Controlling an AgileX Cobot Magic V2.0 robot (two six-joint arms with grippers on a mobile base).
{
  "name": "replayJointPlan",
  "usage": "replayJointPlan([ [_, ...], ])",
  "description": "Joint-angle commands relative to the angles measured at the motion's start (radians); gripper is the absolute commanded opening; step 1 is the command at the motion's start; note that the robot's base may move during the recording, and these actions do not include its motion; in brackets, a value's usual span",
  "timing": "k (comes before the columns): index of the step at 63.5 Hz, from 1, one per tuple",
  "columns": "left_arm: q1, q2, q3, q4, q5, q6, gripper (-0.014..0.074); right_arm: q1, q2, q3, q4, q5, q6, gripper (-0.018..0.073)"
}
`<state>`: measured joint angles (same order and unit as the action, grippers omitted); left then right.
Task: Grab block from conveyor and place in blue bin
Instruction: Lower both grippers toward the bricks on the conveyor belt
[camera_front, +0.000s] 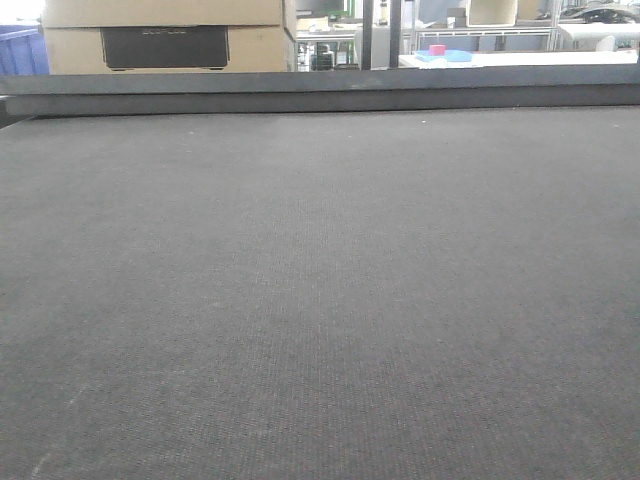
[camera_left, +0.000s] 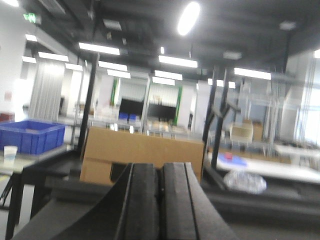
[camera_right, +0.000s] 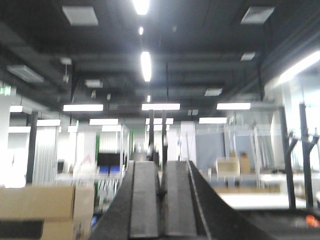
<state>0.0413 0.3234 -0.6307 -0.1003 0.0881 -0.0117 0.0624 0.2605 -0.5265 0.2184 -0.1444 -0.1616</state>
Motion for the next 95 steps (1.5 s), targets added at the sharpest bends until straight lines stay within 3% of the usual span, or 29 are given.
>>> replayJointPlan([
  [1, -0.006, 0.100, -0.131, 0.043, 0.185, 0.001, -0.0111, -0.004, 0.092, -0.098, 0.004, 0.192, -0.009, -0.0168],
  [16, -0.006, 0.359, -0.415, 0.080, 0.573, 0.003, -0.0111, -0.004, 0.343, -0.302, 0.000, 0.617, -0.009, -0.0168],
  [27, -0.006, 0.493, -0.451, 0.080, 0.705, 0.003, -0.0111, -0.004, 0.515, -0.389, 0.000, 0.900, -0.009, -0.0168],
  [38, -0.006, 0.616, -0.449, 0.064, 0.810, 0.003, -0.0111, -0.004, 0.669, -0.404, 0.007, 1.062, -0.009, -0.0168],
  [53, -0.006, 0.760, -0.429, -0.057, 0.816, 0.003, -0.0111, -0.004, 0.786, -0.404, 0.043, 1.036, -0.009, -0.0168],
  [61, -0.006, 0.832, -0.418, -0.063, 0.814, 0.003, -0.0111, -0.004, 0.821, -0.406, 0.092, 1.004, -0.009, -0.0168],
  [67, -0.006, 0.889, -0.418, -0.066, 0.819, 0.003, -0.0111, -0.004, 0.856, -0.406, 0.092, 1.062, 0.015, -0.0168],
  [82, -0.006, 0.982, -0.418, -0.077, 0.873, 0.003, -0.0111, 0.012, 0.976, -0.449, -0.103, 1.183, 0.221, -0.0141],
  [95, -0.006, 0.990, -0.418, -0.077, 0.878, 0.003, -0.0111, 0.126, 1.030, -0.508, -0.218, 1.211, 0.343, -0.0141],
])
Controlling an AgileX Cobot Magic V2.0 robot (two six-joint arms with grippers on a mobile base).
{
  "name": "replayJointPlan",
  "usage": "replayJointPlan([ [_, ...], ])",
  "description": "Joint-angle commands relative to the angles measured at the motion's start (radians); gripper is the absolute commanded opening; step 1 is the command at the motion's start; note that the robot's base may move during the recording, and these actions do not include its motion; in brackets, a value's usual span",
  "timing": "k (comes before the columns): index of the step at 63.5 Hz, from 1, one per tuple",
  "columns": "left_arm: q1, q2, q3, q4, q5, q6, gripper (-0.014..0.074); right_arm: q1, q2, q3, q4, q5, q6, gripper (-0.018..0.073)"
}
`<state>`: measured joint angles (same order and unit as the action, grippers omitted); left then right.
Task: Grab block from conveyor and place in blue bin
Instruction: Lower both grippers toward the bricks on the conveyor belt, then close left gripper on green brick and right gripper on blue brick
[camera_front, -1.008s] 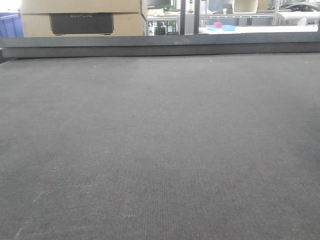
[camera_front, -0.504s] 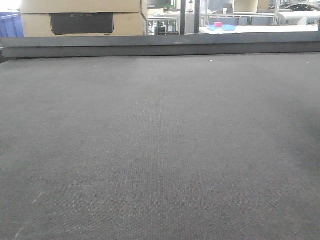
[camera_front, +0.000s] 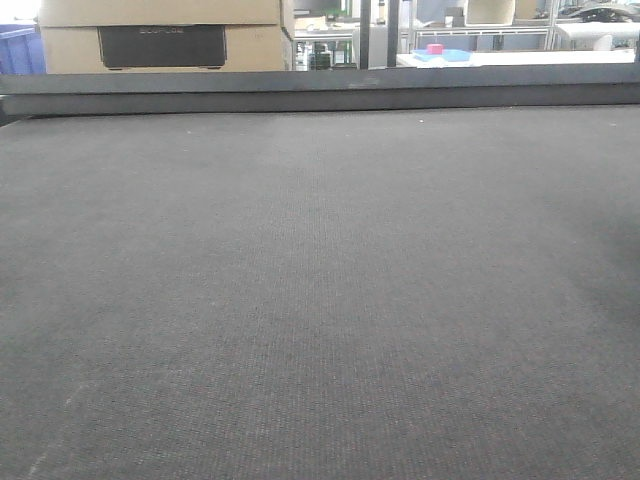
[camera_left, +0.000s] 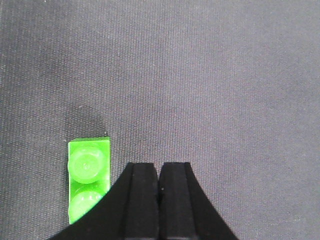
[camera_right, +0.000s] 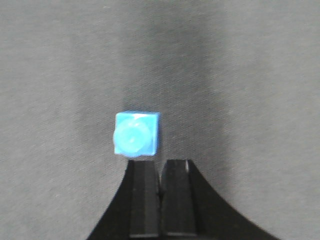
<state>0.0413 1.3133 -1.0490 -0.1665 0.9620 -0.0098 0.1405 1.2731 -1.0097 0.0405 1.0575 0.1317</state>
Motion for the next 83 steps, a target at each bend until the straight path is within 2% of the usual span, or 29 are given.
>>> replayJointPlan([
  [1, -0.006, 0.000, 0.000, -0.011, 0.004, 0.001, -0.0111, 0.056, 0.023, -0.027, -0.050, 0.009, 0.050, -0.0141],
  [6, -0.006, 0.000, 0.000, -0.011, 0.004, 0.001, -0.0111, 0.086, 0.049, -0.031, -0.055, -0.008, 0.050, -0.0141],
  [14, -0.006, 0.000, 0.000, -0.011, 0.016, 0.001, -0.0111, 0.089, 0.103, -0.031, -0.055, -0.047, 0.050, -0.0141],
  [27, -0.006, 0.000, 0.015, -0.011, 0.020, 0.001, -0.0111, 0.089, 0.148, -0.034, -0.055, -0.011, 0.050, -0.0110],
  [30, -0.006, 0.000, 0.028, -0.011, 0.016, 0.001, -0.0111, 0.089, 0.152, -0.034, -0.055, -0.011, 0.050, -0.0054],
  [42, -0.006, 0.000, 0.092, -0.011, -0.012, 0.001, -0.0111, 0.077, 0.157, -0.034, -0.055, -0.031, 0.088, 0.0320],
  [45, -0.006, 0.000, 0.107, -0.011, -0.022, 0.001, -0.0111, 0.069, 0.164, -0.034, -0.048, -0.031, 0.091, 0.0388],
  [49, -0.006, 0.000, 0.129, -0.011, -0.036, 0.001, -0.0111, 0.056, 0.183, -0.034, -0.026, -0.024, 0.091, 0.0430],
  [83, -0.006, 0.000, 0.162, -0.011, -0.064, 0.001, -0.0111, 0.054, 0.370, -0.012, -0.020, -0.079, 0.089, 0.0428],
])
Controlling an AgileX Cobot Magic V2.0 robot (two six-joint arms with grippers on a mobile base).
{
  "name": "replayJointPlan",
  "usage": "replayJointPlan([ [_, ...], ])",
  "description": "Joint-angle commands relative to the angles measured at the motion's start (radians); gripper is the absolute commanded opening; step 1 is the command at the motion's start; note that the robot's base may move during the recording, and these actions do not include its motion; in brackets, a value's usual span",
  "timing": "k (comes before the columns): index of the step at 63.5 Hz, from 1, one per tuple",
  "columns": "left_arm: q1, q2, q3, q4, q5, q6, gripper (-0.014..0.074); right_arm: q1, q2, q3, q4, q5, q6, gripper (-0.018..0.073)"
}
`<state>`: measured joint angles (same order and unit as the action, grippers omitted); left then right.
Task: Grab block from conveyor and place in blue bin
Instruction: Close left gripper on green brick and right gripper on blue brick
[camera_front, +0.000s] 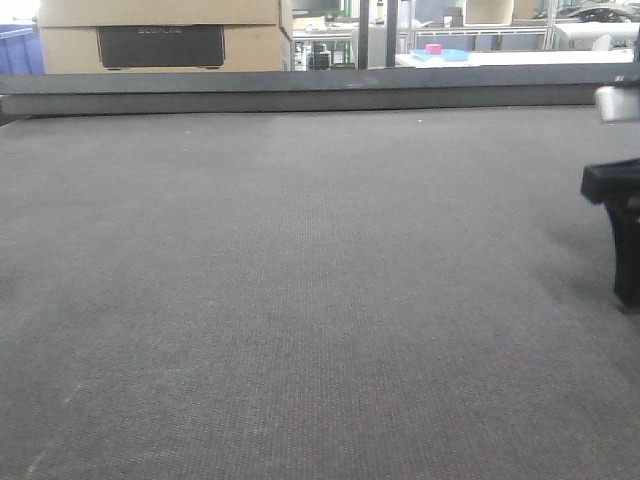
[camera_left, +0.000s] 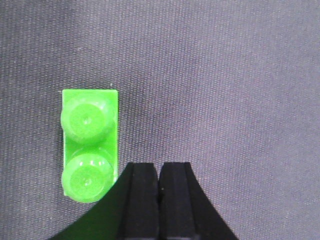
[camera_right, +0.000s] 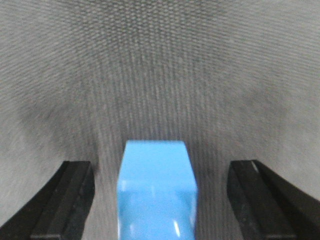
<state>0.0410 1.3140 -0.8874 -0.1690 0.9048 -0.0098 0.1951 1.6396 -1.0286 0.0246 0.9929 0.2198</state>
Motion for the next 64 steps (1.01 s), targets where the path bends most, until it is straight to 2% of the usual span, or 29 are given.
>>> replayJointPlan([
  [1, -0.006, -0.001, 0.000, -0.008, -0.006, 0.001, -0.0111, -0.001, 0.003, 0.007, -0.004, -0.015, 0.001, 0.0419],
  [7, -0.006, -0.001, 0.000, -0.008, -0.008, 0.001, -0.0111, -0.001, 0.003, 0.007, -0.004, -0.015, 0.000, 0.0337],
  [13, -0.006, -0.001, 0.000, -0.008, -0.011, 0.001, -0.0111, -0.001, 0.003, 0.007, -0.004, -0.015, 0.000, 0.0161],
  [15, -0.006, -0.001, -0.002, -0.008, -0.011, 0.001, -0.0111, -0.001, 0.003, 0.007, -0.004, -0.015, 0.000, 0.0045],
  [22, -0.006, -0.001, -0.012, 0.002, -0.005, 0.003, -0.0111, -0.001, 0.003, 0.007, -0.004, -0.025, 0.000, -0.0169],
  [35, -0.006, -0.001, -0.062, 0.144, 0.050, -0.002, -0.0111, -0.001, 0.003, 0.007, -0.004, -0.032, 0.000, -0.0167],
  [41, -0.006, -0.001, -0.074, 0.184, 0.050, -0.042, -0.0111, -0.001, 0.003, 0.007, -0.004, -0.032, 0.000, -0.0167],
  [46, -0.006, -0.001, -0.074, 0.199, 0.047, -0.043, -0.0090, -0.001, 0.003, 0.007, -0.004, -0.032, 0.000, -0.0167],
  [52, -0.006, -0.001, -0.074, 0.228, 0.047, -0.043, 0.0071, -0.001, 0.003, 0.007, -0.004, -0.037, 0.000, -0.0167],
  [64, -0.006, -0.001, -0.071, 0.208, 0.025, -0.045, 0.0364, -0.001, 0.003, 0.007, -0.004, -0.047, 0.000, -0.0167],
])
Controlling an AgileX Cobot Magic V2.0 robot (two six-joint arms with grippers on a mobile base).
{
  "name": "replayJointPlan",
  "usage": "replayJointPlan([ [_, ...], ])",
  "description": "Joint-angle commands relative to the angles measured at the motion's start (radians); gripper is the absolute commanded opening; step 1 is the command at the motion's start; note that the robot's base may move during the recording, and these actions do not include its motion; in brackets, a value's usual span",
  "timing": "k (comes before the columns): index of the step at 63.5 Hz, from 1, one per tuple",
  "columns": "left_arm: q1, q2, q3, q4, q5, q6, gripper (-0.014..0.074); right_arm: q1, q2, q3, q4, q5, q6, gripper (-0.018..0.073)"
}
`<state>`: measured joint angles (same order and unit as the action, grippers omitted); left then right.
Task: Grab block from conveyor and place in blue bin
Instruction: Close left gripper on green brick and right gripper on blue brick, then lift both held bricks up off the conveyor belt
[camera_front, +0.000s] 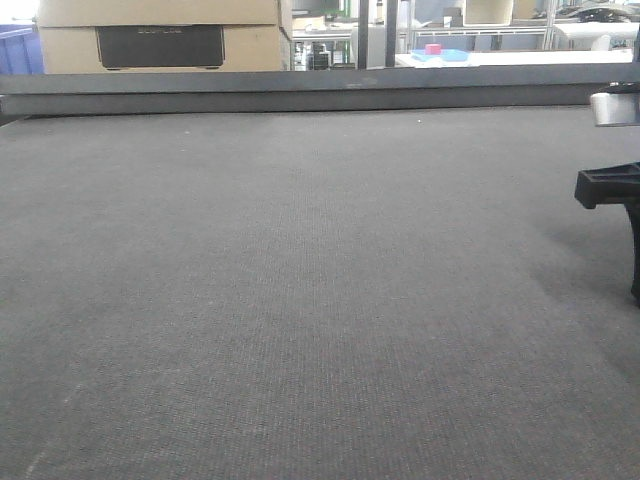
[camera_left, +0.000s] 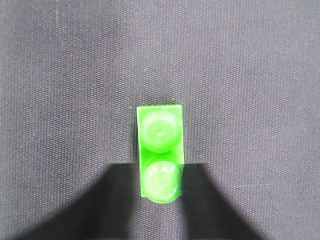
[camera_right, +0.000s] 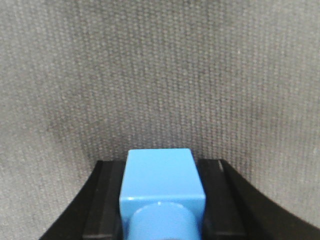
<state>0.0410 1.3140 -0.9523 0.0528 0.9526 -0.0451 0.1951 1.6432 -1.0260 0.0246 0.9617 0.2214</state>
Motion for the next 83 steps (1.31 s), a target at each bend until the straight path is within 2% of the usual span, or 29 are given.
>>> replayJointPlan([
  [1, -0.006, -0.001, -0.005, -0.016, -0.029, -0.010, 0.0379, -0.001, -0.001, 0.004, -0.004, -0.017, -0.002, -0.0167],
  [9, -0.006, 0.010, 0.015, -0.030, -0.088, -0.010, 0.0437, -0.001, -0.001, 0.004, -0.004, -0.026, -0.002, -0.0167],
  [41, -0.006, 0.197, 0.021, -0.045, -0.084, -0.010, 0.0435, -0.001, -0.001, 0.004, -0.004, -0.026, -0.002, -0.0167],
  [49, -0.006, 0.234, 0.021, -0.045, -0.084, -0.010, 0.0409, -0.001, -0.001, 0.004, -0.004, -0.026, -0.002, -0.0167],
  [62, -0.006, 0.251, 0.021, -0.045, -0.088, -0.010, 0.0253, -0.001, -0.001, 0.004, -0.004, -0.026, -0.002, -0.0167],
  [69, -0.006, 0.255, 0.021, -0.045, -0.093, -0.010, 0.0134, -0.001, -0.001, 0.004, -0.004, -0.026, -0.002, -0.0167],
  [80, -0.006, 0.255, 0.017, -0.045, -0.087, -0.010, -0.0100, -0.001, -0.023, 0.002, -0.004, -0.011, -0.002, -0.0167],
  [83, -0.006, 0.253, 0.012, -0.045, -0.074, -0.010, -0.0111, -0.001, -0.044, 0.002, -0.004, -0.010, -0.002, -0.0167],
])
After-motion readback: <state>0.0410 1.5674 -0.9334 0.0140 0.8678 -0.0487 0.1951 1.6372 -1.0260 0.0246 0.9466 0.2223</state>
